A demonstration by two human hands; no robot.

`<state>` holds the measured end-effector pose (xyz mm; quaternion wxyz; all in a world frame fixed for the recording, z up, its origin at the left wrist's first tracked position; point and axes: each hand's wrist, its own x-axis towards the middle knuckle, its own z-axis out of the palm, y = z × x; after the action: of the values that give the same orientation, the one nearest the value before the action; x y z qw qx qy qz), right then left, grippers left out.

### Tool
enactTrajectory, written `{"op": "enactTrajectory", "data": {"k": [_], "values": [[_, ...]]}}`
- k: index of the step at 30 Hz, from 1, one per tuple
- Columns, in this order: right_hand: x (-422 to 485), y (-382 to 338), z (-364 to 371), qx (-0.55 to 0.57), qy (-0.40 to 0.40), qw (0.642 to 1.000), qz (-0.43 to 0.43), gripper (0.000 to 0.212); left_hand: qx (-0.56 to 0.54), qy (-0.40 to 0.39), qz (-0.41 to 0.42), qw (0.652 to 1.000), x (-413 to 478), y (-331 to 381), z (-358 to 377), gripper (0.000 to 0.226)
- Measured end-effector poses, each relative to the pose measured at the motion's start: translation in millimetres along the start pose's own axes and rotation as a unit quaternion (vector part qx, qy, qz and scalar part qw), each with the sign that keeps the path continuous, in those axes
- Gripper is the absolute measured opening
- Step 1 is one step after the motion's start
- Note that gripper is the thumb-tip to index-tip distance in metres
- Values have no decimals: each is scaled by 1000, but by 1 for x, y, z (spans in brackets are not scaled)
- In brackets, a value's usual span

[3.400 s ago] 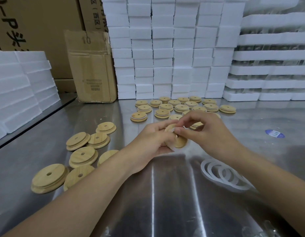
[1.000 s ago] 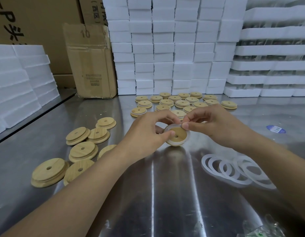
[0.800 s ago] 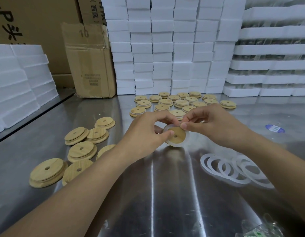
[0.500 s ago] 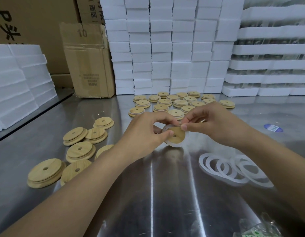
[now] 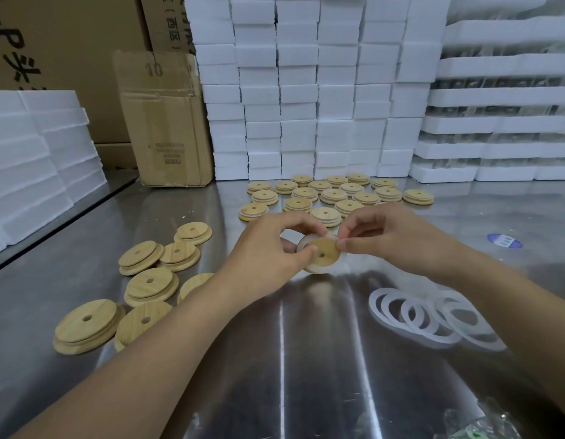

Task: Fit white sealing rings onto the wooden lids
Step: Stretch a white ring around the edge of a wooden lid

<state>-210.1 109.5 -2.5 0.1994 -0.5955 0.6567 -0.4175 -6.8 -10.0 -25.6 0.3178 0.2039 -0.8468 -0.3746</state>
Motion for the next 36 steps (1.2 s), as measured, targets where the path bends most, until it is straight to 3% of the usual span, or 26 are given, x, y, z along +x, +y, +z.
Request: {"op": "enactTrajectory", "data": {"k": [10, 28, 36], "values": [[-1, -4, 11, 18, 33, 999, -6, 4, 1, -1, 13, 1000, 3, -7, 2, 31], [1, 6, -1, -14, -31, 999, -13, 19, -92, -16, -26, 995, 7, -10, 3, 24], [0, 4, 10, 5, -7, 1000, 8, 7, -58, -3, -3, 998, 5, -9, 5, 39]]}}
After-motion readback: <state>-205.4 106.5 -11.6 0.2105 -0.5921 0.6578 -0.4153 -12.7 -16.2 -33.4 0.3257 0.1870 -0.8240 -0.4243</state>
